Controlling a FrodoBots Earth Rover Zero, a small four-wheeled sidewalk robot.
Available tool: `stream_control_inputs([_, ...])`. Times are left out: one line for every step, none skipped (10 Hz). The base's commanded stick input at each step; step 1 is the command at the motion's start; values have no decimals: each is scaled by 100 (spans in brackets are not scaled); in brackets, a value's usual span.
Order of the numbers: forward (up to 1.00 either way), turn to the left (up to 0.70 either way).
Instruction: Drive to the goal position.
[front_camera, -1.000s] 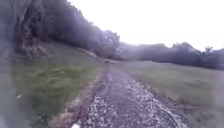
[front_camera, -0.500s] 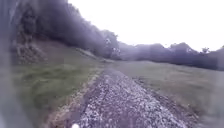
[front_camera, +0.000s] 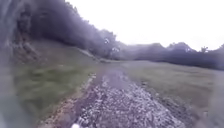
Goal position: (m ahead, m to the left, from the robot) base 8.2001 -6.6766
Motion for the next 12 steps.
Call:
stream_control_inputs([70,0])
stream_control_inputs([70,0])
stream_control_inputs([70,0])
stream_control_inputs([70,0])
stream_control_inputs([70,0])
stream_control_inputs([70,0])
stream_control_inputs([70,0])
stream_control_inputs([70,0])
stream_control_inputs([70,0])
stream_control_inputs([70,0])
stream_control_inputs([70,0])
stream_control_inputs([70,0])
